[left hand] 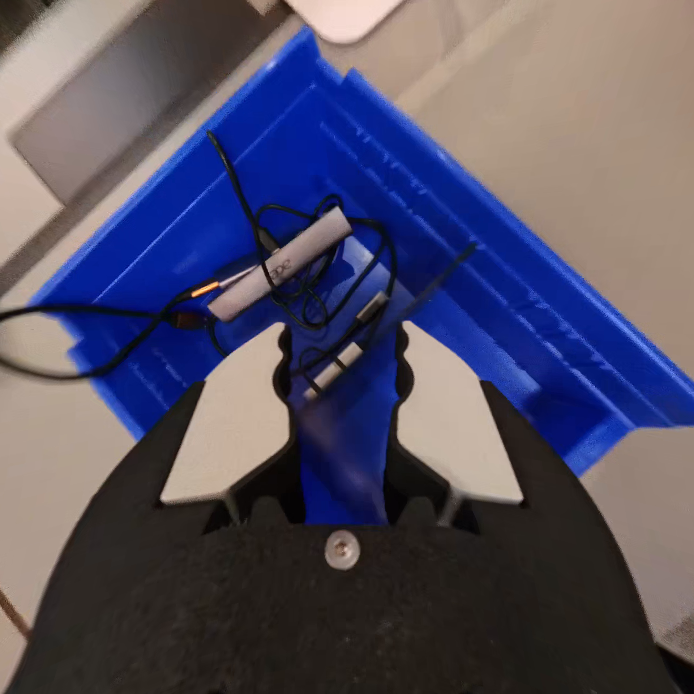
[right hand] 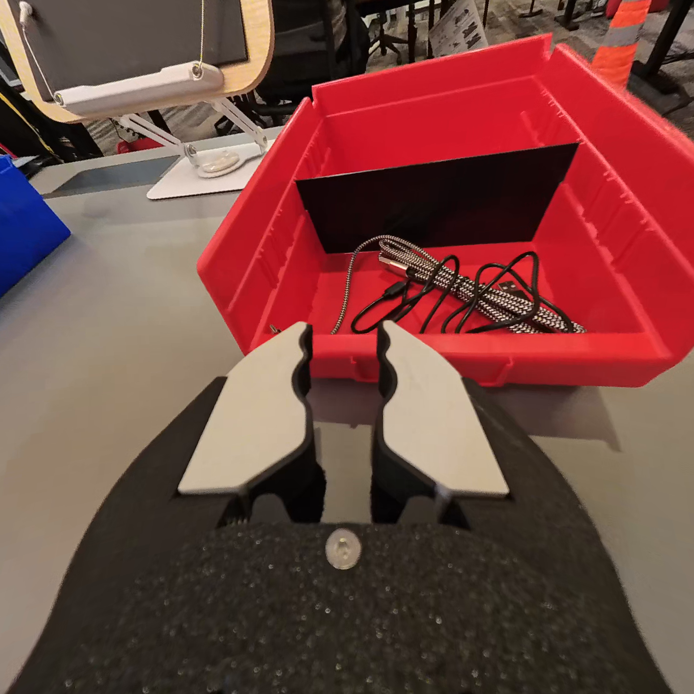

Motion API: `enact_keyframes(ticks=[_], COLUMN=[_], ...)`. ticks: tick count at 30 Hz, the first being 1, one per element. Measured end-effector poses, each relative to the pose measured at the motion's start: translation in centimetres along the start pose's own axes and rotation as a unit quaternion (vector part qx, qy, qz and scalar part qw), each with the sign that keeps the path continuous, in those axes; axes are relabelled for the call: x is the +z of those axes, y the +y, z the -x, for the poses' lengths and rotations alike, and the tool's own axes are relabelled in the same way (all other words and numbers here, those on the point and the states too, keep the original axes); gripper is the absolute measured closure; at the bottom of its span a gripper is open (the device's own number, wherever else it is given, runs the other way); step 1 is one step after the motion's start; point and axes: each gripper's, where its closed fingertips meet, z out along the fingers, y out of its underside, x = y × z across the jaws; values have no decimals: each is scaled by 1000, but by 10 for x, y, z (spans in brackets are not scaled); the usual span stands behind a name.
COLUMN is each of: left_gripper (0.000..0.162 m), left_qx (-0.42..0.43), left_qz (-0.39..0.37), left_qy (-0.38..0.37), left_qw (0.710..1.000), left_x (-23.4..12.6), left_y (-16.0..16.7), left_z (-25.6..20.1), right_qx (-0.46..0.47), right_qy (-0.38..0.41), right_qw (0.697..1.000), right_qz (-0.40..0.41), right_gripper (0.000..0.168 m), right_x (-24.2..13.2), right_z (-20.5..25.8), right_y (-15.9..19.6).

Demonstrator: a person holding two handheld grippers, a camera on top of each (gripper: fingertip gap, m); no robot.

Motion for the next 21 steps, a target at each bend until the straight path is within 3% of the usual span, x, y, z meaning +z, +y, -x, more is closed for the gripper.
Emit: enact_keyframes(ticks=[4,8,12,16,21], left_gripper=[97,98,120,128,136], left_qx=[44,104,138,154,157], left_qz=[91,140,157,146,75], left_qy=[17,-4,-2,-34,-100], left_qw=[995,985,978,977,980], left_x=[47,71,84,81,47], left_y=[-2,-3,3,3,-15], left_z=[27,40,40,45,57], right_qx=[-9,0,23,38,50], right_qy=[7,7,-3,-17,-32], right_qw=[1000,1000,1000,999,998], right_qz=[1,-4,-1,2,-6], right_gripper=[137,139,142,146,146], right_x=[0,-2,-1,0,1], right_z=[0,-2,-5,-5,-3], right_y=[2,2,3,4,1])
